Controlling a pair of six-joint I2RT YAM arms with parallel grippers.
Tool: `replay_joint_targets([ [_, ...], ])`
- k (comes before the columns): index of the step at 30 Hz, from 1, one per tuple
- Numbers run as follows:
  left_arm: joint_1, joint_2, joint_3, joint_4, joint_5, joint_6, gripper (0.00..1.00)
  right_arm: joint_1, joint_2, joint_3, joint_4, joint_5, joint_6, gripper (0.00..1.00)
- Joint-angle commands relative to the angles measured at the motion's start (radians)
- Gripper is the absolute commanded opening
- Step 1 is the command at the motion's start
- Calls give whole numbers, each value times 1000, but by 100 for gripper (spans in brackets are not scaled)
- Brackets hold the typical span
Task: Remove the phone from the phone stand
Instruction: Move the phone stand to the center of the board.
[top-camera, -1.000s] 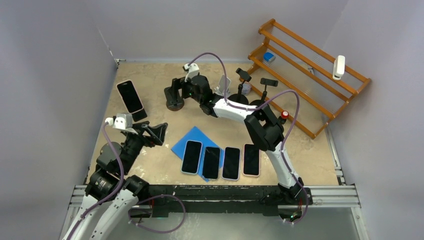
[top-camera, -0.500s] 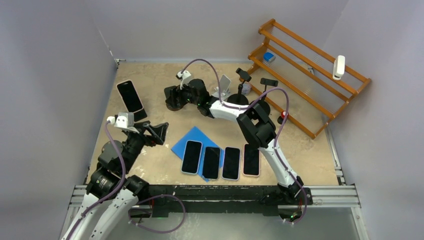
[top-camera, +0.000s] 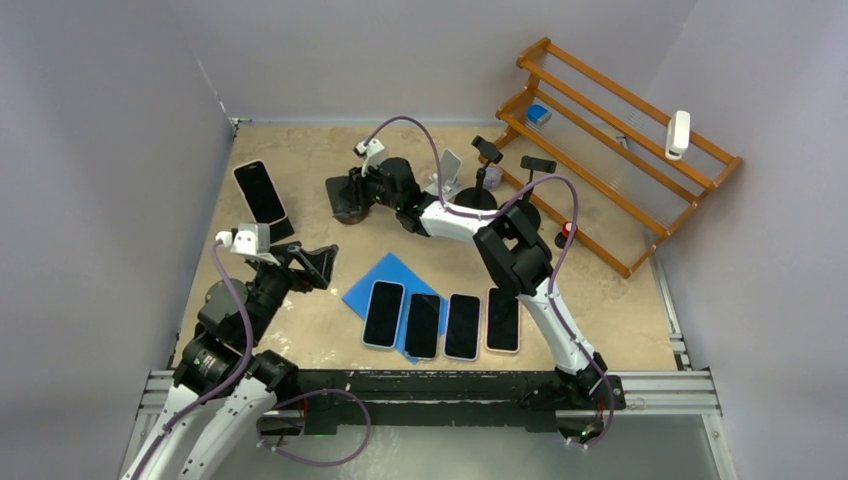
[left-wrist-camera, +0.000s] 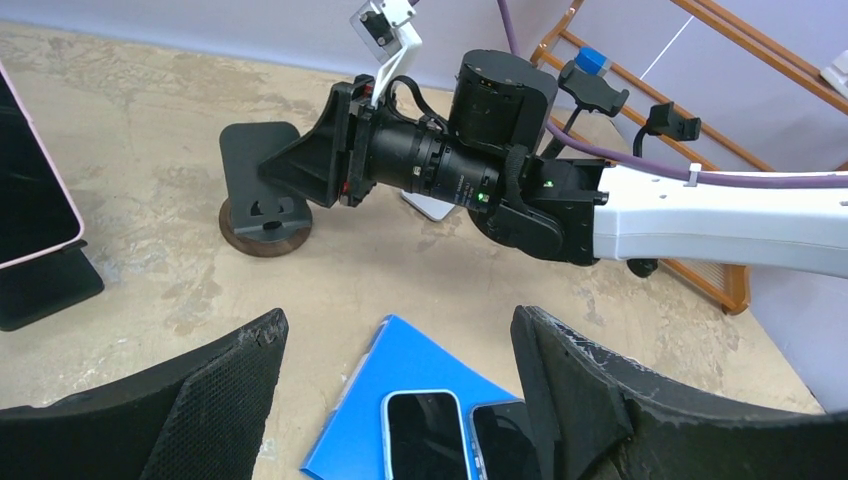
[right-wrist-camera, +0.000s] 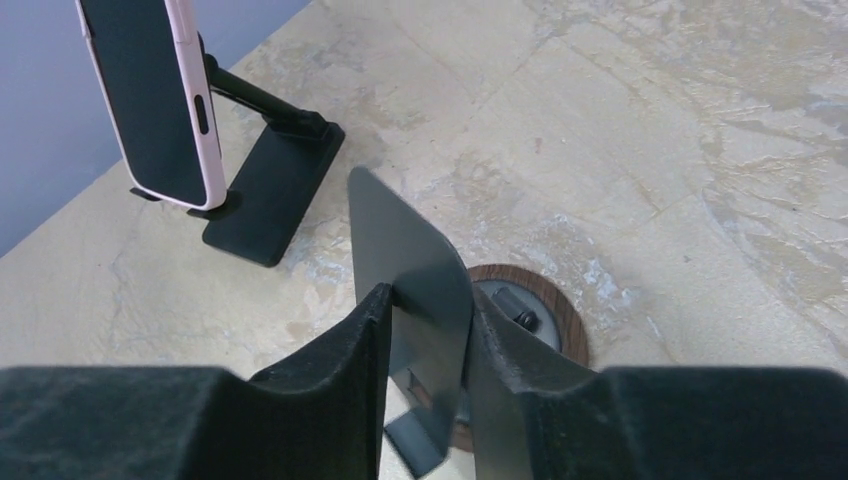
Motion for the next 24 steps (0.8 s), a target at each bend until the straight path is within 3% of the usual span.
replay_joint_targets([
  [1,-4,12,25,37,5,9,81,3,-68,-39,107,55,-19,29],
  [6,-4,15,26,37,5,9,81,1,-80,-61,132,121,-36,0],
  [17,-4,23,25,40,9,11,81,-59,-138,-127,272,235,7,0],
  [24,-2,29,25,43,12,11,81,-102,-99,-50,264,249,51,0],
])
